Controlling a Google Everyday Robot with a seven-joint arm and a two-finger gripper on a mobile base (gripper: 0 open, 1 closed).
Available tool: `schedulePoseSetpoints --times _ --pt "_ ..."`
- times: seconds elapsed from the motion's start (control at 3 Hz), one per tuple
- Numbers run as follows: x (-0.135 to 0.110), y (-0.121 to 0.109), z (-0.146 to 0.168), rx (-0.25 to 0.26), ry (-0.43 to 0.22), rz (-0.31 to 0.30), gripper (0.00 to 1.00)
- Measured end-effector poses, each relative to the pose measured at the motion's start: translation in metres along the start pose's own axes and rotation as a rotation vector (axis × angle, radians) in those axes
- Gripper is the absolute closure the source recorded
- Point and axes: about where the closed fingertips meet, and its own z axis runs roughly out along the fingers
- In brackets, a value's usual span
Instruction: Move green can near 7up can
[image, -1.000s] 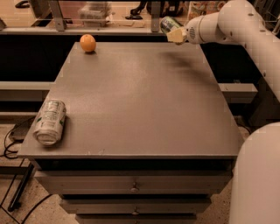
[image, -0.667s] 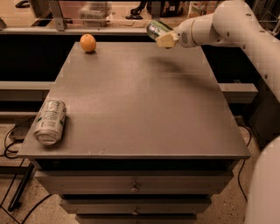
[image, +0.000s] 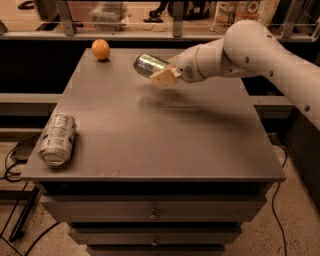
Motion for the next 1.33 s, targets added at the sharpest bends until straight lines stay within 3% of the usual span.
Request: schedulePoseSetpoints --times 0.67,1.33 --pt "0.007 0.026 0.017 -0.069 0.025 -0.008 1.00" --pt "-0.002 0.099 0.027 -0.184 0.069 -0.117 1.00"
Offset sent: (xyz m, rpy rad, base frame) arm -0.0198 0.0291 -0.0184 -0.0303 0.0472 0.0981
